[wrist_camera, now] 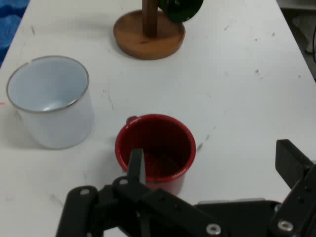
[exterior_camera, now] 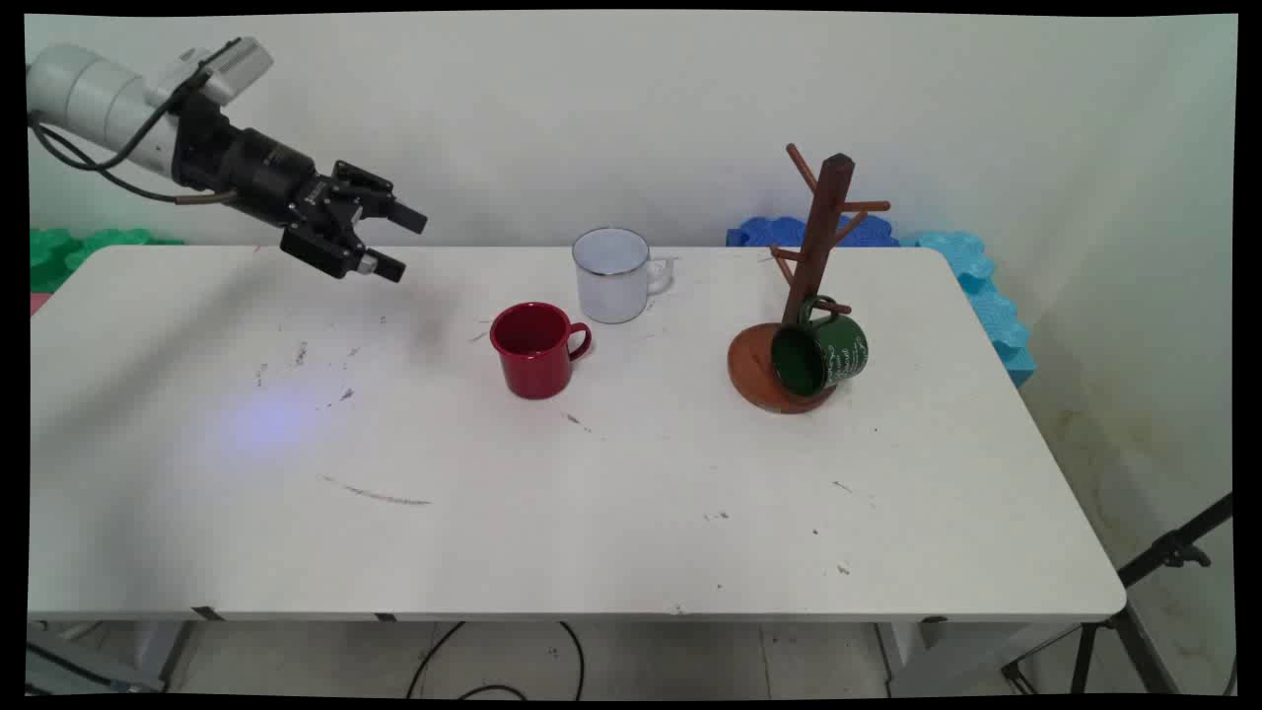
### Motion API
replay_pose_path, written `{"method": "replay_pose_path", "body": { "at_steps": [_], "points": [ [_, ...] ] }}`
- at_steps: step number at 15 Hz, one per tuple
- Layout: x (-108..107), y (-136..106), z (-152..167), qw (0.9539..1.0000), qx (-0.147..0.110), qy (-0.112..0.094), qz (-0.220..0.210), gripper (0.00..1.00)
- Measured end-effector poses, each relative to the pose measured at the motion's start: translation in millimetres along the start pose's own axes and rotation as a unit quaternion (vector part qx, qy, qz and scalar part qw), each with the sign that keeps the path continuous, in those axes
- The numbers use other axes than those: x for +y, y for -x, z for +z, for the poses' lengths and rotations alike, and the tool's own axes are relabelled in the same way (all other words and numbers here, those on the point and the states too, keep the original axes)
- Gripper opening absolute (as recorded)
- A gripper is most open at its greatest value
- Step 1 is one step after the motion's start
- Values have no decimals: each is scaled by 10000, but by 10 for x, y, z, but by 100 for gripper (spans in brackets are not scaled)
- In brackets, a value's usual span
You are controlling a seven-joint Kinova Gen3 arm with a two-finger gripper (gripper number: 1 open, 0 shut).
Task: Pick up the green mug from the rack
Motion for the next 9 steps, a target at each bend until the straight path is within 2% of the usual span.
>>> {"method": "replay_pose_path", "body": {
  "at_steps": [6,9],
  "points": [
    [26,47,-40,9999,-138,2,-100,100],
    [44,-13,-36,9990,-90,-110,-418,100]
  ]
}}
